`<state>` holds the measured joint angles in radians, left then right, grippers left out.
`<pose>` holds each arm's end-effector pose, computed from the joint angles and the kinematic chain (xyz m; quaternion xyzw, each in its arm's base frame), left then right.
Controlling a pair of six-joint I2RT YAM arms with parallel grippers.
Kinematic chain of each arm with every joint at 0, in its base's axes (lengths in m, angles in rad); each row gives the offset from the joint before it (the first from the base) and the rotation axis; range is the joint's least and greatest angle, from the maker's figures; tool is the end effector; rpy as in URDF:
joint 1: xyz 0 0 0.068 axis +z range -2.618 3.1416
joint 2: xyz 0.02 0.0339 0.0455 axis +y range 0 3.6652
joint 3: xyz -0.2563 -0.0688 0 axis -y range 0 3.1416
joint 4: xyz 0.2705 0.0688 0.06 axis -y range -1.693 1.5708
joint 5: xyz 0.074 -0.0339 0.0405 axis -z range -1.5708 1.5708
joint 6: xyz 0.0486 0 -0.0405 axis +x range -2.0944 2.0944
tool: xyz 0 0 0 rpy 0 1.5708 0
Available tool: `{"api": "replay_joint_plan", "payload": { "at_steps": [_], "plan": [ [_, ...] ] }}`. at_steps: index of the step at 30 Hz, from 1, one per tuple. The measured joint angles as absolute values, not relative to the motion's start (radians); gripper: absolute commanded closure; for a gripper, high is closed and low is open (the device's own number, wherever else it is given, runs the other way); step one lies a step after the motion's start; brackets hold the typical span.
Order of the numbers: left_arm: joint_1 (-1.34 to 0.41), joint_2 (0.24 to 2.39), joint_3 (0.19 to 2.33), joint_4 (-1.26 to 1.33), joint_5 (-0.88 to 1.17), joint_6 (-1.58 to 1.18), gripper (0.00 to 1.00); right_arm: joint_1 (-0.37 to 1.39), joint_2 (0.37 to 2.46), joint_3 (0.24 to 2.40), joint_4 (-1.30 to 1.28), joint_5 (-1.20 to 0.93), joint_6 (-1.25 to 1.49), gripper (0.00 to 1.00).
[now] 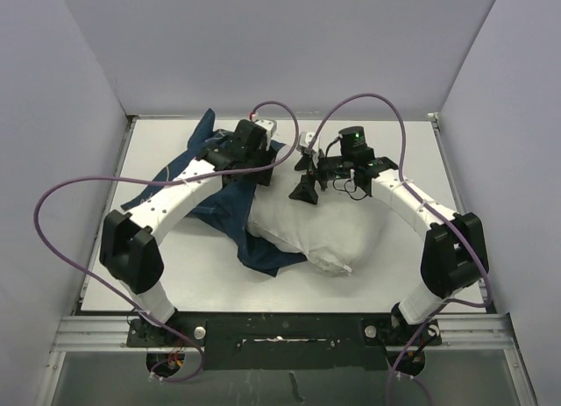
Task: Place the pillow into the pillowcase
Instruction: Stuff the pillow into the pillowcase.
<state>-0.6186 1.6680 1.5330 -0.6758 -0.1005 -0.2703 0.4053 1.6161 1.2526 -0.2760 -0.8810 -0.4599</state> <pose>0.3330 -0.2310 0.3030 0.1424 0.9167 -0.1172 0.3545 0.3436 0.1882 0.2668 -0.5127 0.6535 0.3698 0.4164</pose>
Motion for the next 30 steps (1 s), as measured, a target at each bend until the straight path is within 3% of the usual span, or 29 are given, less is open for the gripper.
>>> {"api": "replay_joint_plan", "payload": {
  "at_steps": [2,6,14,17,19,23,27,30],
  "plan": [
    [-0.619,1.721,1.562,-0.678,-0.158,-0.242,0.62,0.405,1.616,1.253,-0.264,-0.87,-0.455,0.09],
    [-0.619,1.748,1.583,-0.688,-0.216,-0.212,0.69,0.398,1.616,1.248,-0.259,-0.845,-0.451,0.11],
    [-0.619,1.748,1.589,-0.716,-0.231,-0.197,0.69,0.415,1.642,1.218,-0.215,-0.78,-0.493,0.19],
    [-0.617,1.747,1.589,-0.733,-0.229,-0.197,0.76,0.432,1.66,1.203,-0.198,-0.759,-0.514,0.31],
    [-0.616,1.747,1.589,-0.745,-0.225,-0.192,0.87,0.443,1.673,1.198,-0.186,-0.744,-0.523,0.44],
    [-0.611,1.747,1.589,-0.765,-0.211,-0.179,0.98,0.449,1.683,1.196,-0.165,-0.722,-0.535,0.71],
    [-0.605,1.747,1.589,-0.778,-0.183,-0.171,1.0,0.453,1.683,1.196,-0.151,-0.707,-0.539,0.94],
    [-0.592,1.745,1.589,-0.785,-0.126,-0.17,1.0,0.453,1.683,1.196,-0.146,-0.701,-0.534,1.0]
  ]
}}
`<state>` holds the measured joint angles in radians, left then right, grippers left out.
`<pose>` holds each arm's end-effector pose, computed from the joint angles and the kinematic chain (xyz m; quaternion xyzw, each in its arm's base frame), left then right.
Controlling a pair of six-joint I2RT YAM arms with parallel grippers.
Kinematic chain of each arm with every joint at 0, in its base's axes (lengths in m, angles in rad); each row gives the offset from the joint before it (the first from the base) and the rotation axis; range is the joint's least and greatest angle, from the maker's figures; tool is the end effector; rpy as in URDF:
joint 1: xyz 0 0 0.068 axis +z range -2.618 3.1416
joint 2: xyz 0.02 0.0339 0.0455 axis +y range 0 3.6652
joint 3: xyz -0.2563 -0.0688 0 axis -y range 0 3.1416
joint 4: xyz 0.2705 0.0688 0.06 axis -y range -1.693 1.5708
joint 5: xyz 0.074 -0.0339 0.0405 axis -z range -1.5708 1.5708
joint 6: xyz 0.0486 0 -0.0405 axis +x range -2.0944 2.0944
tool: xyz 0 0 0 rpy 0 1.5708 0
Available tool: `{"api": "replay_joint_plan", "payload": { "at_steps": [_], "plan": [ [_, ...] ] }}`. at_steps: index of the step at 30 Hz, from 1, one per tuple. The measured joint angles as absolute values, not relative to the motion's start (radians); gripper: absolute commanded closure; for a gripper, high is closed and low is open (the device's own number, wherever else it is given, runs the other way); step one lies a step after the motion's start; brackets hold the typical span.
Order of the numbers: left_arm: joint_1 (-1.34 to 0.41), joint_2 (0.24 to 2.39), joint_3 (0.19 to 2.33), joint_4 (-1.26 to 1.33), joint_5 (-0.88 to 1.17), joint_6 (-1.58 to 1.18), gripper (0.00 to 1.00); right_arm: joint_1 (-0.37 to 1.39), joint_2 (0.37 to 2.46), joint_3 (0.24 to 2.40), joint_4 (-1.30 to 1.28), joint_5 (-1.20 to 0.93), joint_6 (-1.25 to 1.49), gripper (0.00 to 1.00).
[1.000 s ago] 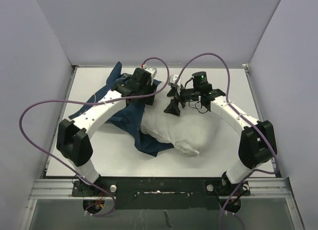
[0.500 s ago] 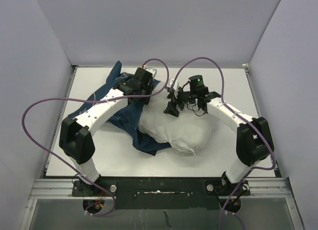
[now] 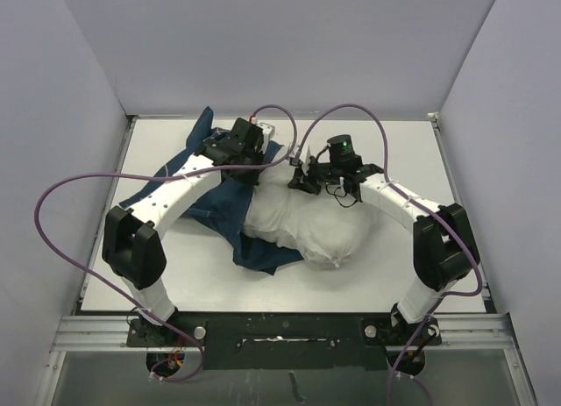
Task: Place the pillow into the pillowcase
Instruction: Stuff the pillow into the pillowcase.
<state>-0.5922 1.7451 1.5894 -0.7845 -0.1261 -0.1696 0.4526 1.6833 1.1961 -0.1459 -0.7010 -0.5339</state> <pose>0.3461 -0.2255 0.2845 0.1799 0.9318 -0.0594 0.3096 0.3510 0.2055 0.2288 -0.5334 0.6645 0.2888 0.4365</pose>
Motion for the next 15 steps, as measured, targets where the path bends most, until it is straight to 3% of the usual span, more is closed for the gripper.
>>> {"api": "replay_joint_plan", "payload": {
  "at_steps": [7,15],
  "plan": [
    [-0.557,1.716,1.594,-0.731,0.171,-0.234,1.0,0.451,1.683,1.196,-0.112,-0.672,-0.484,1.0],
    [-0.534,1.719,1.584,-0.453,0.505,-0.485,1.0,0.43,1.683,1.232,-0.033,-0.609,-0.446,1.0]
  ]
}}
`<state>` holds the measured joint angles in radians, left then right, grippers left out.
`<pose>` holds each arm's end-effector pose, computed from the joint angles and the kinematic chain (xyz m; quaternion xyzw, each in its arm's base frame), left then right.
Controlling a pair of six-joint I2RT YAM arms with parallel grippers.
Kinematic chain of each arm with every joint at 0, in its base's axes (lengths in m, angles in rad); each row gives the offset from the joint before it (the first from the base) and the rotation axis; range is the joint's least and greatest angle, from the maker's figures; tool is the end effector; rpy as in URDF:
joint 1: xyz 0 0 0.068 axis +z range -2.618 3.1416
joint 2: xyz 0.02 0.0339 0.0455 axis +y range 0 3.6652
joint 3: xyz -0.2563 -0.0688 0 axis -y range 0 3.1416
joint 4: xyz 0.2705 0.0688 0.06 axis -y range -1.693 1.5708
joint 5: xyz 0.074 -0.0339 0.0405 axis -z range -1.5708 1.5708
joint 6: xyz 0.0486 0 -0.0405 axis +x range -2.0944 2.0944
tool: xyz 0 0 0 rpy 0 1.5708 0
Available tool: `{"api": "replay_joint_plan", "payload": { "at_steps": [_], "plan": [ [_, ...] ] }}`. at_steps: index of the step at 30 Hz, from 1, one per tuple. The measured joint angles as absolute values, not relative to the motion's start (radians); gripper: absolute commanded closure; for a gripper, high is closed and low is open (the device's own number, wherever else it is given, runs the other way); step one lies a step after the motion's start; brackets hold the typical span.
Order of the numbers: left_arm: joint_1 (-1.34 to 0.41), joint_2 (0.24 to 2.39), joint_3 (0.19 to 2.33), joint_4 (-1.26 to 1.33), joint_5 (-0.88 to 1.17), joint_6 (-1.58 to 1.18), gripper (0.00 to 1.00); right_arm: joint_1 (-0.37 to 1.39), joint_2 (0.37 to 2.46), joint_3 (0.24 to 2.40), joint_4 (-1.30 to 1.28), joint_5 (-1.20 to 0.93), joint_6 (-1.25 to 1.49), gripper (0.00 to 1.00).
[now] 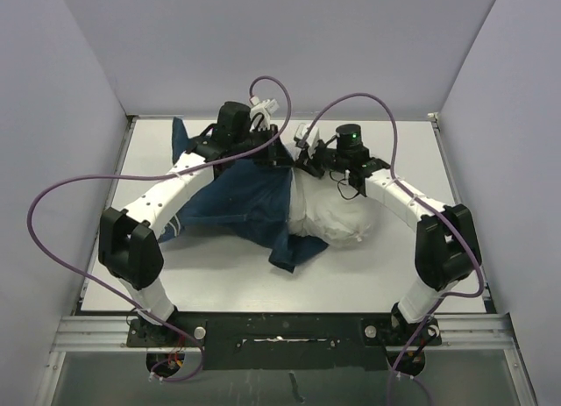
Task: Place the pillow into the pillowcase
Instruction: Stuff the pillow into the pillowcase.
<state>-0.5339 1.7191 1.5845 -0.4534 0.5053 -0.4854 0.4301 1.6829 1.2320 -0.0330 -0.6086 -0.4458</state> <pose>0.3590 -0.2396 0.3255 0.1386 0.8506 -0.4153 0.2913 0.3693 0.2000 0.2513 -0.4866 0.6738 0.2526 0.4953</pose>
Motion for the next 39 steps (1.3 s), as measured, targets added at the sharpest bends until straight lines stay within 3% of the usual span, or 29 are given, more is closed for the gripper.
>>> {"api": "replay_joint_plan", "payload": {
  "at_steps": [5,11,15,21,29,35,38,39],
  "plan": [
    [-0.529,1.755,1.546,-0.244,0.632,-0.595,0.96,0.38,1.627,1.219,0.03,-0.577,-0.471,1.0],
    [-0.512,1.755,1.341,-0.176,0.667,-0.629,0.62,0.364,1.478,0.988,0.091,-0.562,-0.554,1.0],
    [-0.506,1.746,1.288,-0.196,0.648,-0.624,0.53,0.321,1.461,0.893,0.076,-0.603,-0.594,1.0],
    [-0.487,1.58,1.295,-0.402,0.505,-0.553,0.49,0.234,1.407,0.879,0.033,-0.627,-0.585,1.0],
    [-0.628,1.449,1.418,-0.905,0.075,-0.478,0.47,0.223,1.387,0.879,-0.001,-0.638,-0.511,1.0],
    [-0.631,1.465,1.312,-0.988,-0.067,-0.517,0.49,0.23,1.387,0.879,-0.003,-0.64,-0.493,1.0],
    [-0.63,1.509,1.307,-0.986,-0.119,-0.519,0.6,0.237,1.387,0.879,-0.004,-0.64,-0.49,1.0],
    [-0.63,1.525,1.307,-0.981,-0.133,-0.517,0.71,0.237,1.387,0.879,-0.004,-0.64,-0.489,1.0]
  ]
}}
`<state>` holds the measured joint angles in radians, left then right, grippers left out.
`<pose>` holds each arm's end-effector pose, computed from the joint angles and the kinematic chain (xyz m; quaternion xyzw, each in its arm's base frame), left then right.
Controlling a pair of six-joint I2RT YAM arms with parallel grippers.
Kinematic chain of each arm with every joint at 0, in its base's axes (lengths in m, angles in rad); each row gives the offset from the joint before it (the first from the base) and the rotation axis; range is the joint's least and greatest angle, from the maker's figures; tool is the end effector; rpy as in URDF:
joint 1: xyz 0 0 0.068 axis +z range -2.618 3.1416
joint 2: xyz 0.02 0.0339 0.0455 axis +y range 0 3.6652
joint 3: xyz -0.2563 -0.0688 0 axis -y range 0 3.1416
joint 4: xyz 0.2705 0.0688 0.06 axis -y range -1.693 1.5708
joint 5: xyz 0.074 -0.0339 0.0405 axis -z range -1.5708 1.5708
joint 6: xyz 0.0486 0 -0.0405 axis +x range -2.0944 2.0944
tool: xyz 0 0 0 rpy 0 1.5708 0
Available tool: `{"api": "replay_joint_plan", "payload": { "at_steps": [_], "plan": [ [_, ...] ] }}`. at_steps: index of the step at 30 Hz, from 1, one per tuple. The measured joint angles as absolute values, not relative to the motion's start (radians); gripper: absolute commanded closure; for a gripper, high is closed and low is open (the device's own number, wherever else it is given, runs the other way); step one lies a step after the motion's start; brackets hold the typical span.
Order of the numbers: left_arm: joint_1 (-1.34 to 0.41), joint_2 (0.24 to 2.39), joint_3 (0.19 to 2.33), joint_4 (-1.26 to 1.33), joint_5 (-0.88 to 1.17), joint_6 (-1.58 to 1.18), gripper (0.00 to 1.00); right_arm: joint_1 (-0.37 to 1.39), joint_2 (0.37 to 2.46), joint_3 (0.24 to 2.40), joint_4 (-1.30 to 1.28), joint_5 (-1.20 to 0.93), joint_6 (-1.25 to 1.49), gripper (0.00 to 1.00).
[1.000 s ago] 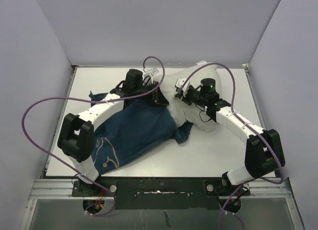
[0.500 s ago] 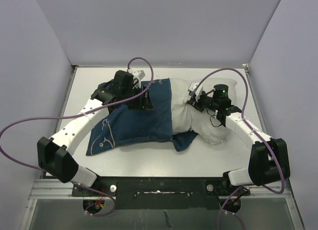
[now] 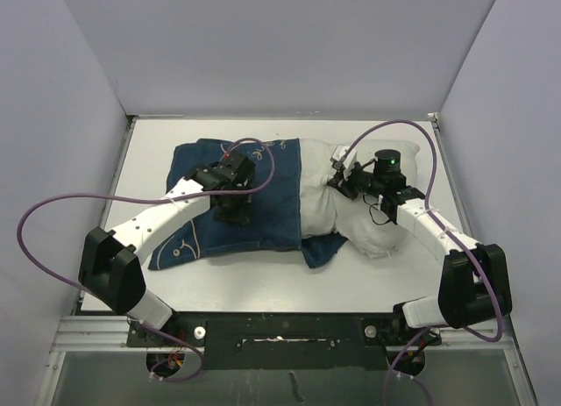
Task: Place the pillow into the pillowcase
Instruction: Stuff the pillow into the pillowcase.
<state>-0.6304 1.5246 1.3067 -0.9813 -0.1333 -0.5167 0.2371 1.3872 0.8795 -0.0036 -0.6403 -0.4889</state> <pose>0.2701 -0.1891 0.2558 0.0434 0.9797 -0.0450 0.1903 0.3210 0.1074 0.2311 -0.4395 0.7092 0.2092 0.5099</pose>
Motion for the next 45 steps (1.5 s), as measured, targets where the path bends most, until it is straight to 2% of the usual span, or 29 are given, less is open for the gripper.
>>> {"api": "replay_joint_plan", "payload": {
  "at_steps": [1,2,7,14,20,26,31,37,42,45],
  "plan": [
    [-0.63,1.54,1.307,-0.976,-0.144,-0.515,0.87,0.237,1.387,0.879,-0.004,-0.64,-0.488,1.0],
    [-0.63,1.556,1.306,-0.969,-0.151,-0.51,0.93,0.237,1.387,0.879,-0.004,-0.64,-0.488,1.0],
    [-0.628,1.581,1.306,-0.943,-0.144,-0.475,1.0,0.237,1.386,0.879,-0.01,-0.645,-0.488,1.0],
    [-0.618,1.568,1.298,-0.871,-0.028,-0.414,1.0,0.236,1.383,0.879,-0.014,-0.697,-0.464,1.0],
    [-0.572,1.513,1.299,-0.765,0.207,-0.429,1.0,0.237,1.365,0.879,0.002,-0.716,-0.385,1.0],
    [-0.385,1.507,1.303,-0.732,0.469,-0.489,1.0,0.263,1.292,0.864,0.02,-0.672,-0.331,1.0],
    [-0.26,1.522,1.397,-0.873,0.426,-0.449,1.0,0.27,1.264,0.852,0.022,-0.669,-0.316,1.0],
    [-0.39,1.722,1.616,-0.885,0.43,-0.435,1.0,0.395,1.253,0.829,0.034,-0.68,-0.328,1.0],
    [-0.46,1.79,1.623,-0.823,0.478,-0.435,1.0,0.341,1.291,0.823,-0.044,-0.675,-0.412,0.77],
    [-0.432,1.769,1.514,-0.744,0.507,-0.451,1.0,0.256,1.324,0.897,-0.2,-0.758,-0.518,0.46]
  ]
}}
